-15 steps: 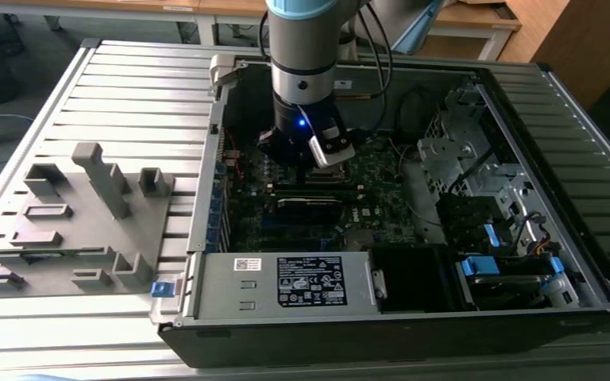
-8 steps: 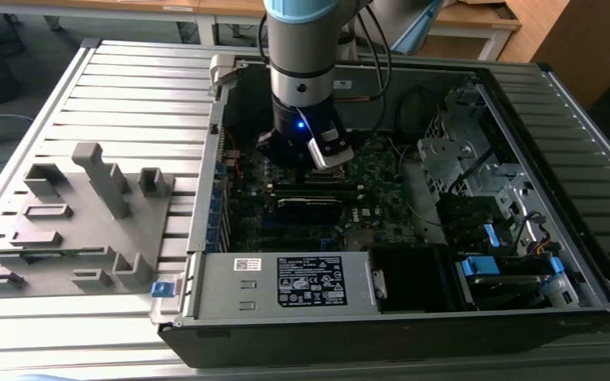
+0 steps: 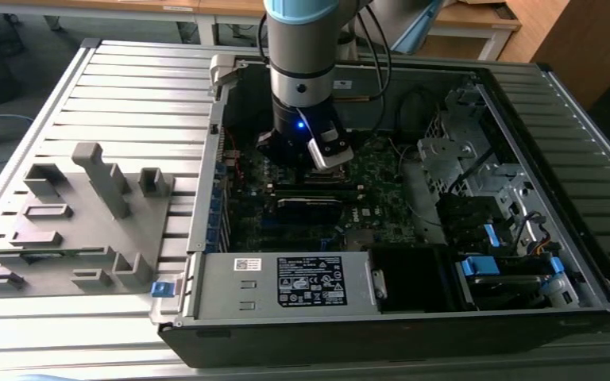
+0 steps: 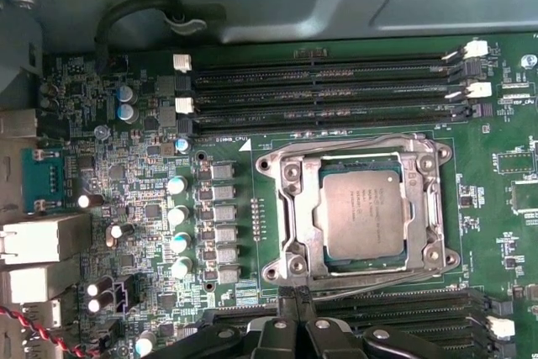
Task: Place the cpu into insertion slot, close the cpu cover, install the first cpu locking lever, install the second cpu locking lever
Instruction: 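Install the second cpu locking lever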
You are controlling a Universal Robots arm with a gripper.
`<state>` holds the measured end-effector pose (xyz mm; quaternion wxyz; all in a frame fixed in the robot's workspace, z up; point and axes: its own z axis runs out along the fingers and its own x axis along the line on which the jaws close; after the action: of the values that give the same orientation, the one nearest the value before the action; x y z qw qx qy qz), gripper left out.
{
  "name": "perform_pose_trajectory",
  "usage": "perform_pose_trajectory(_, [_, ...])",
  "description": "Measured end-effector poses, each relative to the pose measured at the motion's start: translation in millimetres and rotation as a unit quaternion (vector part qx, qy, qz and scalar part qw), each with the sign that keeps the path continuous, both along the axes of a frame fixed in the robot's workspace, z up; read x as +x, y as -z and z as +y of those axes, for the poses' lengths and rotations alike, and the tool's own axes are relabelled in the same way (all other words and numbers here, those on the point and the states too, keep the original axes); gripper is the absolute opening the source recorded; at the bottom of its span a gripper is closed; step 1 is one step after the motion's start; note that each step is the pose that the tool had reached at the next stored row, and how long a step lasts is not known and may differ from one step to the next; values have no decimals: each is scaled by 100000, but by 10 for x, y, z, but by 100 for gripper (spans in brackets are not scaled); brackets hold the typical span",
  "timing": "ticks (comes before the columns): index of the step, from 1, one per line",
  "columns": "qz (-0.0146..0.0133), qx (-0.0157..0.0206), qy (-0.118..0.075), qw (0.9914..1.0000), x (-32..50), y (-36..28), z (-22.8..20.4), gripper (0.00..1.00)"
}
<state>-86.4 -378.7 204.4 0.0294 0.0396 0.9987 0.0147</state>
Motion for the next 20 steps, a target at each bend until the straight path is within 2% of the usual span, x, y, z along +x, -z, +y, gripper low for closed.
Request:
perform_pose_trajectory(6, [-1,37,1,100000,0,0,0,11])
perform_pose_trajectory(7, [10,351,-9,99999,0,0,-2,11])
perform_pose_trajectory(8, [1,824,-10,99997,0,0,-2,11])
perform_pose_trajectory(12, [-7,1508,-4,99989,0,1,-4,11])
perform_pose_trajectory(20, [-3,2146,0,99977,-2,5,-23,11])
